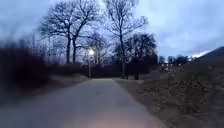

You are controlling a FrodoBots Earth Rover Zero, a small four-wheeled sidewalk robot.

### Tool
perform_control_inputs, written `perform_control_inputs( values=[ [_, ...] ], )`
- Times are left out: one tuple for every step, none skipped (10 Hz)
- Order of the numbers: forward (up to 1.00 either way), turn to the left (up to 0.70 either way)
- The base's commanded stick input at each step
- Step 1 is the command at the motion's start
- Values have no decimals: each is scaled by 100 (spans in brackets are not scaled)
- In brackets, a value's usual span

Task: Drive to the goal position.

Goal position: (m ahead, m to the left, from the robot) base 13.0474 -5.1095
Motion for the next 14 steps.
perform_control_inputs(
  values=[
    [100, 0],
    [100, 13],
    [100, 38],
    [100, 36],
    [100, 17],
    [100, 0],
    [100, 0],
    [100, 0],
    [100, 0],
    [100, 6],
    [100, 24],
    [100, 38],
    [100, 36],
    [100, 0]
  ],
)
